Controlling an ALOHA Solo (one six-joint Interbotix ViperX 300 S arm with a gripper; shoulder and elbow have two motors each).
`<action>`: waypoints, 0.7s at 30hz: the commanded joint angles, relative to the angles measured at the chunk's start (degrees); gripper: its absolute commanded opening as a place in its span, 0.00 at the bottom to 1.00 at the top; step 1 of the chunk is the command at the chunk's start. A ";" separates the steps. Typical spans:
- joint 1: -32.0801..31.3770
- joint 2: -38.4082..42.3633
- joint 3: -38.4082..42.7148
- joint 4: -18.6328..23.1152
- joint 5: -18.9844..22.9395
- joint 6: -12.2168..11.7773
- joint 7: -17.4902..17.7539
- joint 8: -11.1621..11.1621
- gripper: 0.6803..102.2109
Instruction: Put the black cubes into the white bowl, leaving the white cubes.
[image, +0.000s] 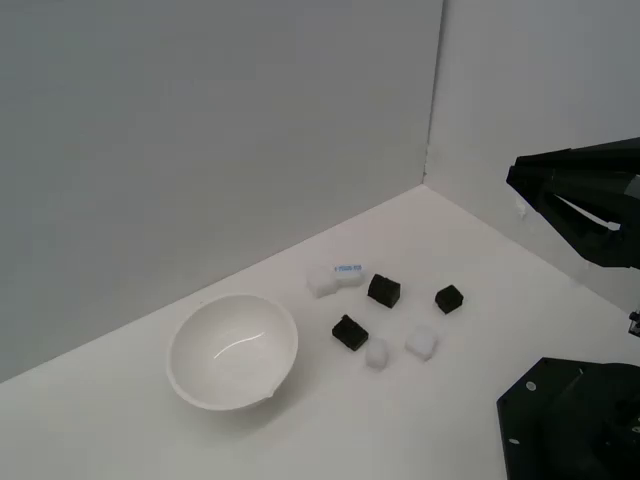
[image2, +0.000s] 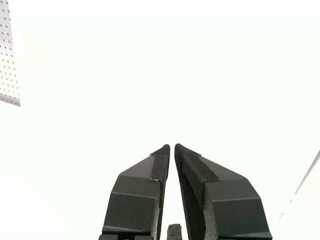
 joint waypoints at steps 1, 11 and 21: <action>0.53 -3.16 -3.25 -3.52 -3.96 0.09 0.70 0.00 0.02; 4.66 -17.84 -17.93 -11.51 -11.69 0.62 11.60 -2.11 0.02; 8.88 -26.63 -26.89 -12.92 -13.10 3.96 17.49 -5.54 0.02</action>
